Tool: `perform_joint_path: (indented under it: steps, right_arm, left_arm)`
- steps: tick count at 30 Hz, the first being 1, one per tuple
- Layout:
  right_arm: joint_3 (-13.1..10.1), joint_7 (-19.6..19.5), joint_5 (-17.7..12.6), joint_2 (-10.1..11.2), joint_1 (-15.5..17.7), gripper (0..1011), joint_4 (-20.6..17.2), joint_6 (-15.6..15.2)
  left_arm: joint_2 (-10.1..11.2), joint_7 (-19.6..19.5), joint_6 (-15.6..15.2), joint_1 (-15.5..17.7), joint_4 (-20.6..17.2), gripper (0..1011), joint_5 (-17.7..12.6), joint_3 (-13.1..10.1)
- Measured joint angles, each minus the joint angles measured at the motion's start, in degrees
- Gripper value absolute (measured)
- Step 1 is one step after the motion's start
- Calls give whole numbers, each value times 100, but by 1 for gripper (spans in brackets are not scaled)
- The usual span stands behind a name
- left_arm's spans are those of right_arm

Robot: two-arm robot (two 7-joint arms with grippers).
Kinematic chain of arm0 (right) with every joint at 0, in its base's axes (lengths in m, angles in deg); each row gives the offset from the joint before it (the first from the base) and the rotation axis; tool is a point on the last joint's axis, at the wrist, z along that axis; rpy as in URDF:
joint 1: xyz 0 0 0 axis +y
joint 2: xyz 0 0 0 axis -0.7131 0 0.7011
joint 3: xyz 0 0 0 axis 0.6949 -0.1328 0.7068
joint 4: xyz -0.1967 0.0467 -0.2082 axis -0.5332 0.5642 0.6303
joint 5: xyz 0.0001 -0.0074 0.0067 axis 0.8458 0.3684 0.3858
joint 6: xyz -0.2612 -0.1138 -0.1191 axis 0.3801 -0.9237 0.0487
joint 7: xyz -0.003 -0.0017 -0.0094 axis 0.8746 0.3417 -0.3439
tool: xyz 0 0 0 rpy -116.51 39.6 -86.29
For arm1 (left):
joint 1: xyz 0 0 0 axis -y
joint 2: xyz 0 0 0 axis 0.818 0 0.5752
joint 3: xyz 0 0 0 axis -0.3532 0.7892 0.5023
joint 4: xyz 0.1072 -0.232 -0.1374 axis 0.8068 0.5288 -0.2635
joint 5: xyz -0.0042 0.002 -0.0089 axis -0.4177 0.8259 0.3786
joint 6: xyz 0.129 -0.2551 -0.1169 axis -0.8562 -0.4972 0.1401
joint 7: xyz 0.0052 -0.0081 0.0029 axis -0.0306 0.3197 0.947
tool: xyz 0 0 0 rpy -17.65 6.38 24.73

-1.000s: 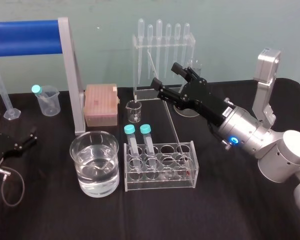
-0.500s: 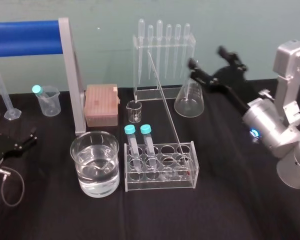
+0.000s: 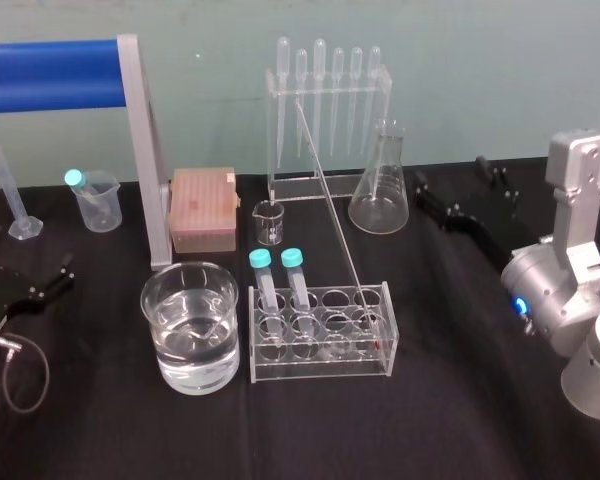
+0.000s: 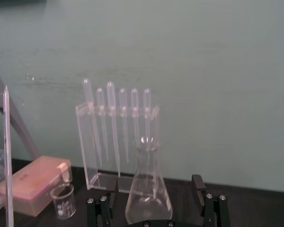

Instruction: Hold the thermometer with one hand and immerse one end into the beaker, then reinsert it into the test tube rack.

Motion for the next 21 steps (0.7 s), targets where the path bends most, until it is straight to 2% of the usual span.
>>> perform_joint_path:
  steps: [4,21]
  right_arm:
    - [-17,116,-36,-45,13,1003,93,-38]
    - [-22,78,-23,-36,20,1003,67,-39]
  left_arm:
    - [0,0,0,0,0,1008,0,0]
    - [0,0,0,0,0,1008,0,0]
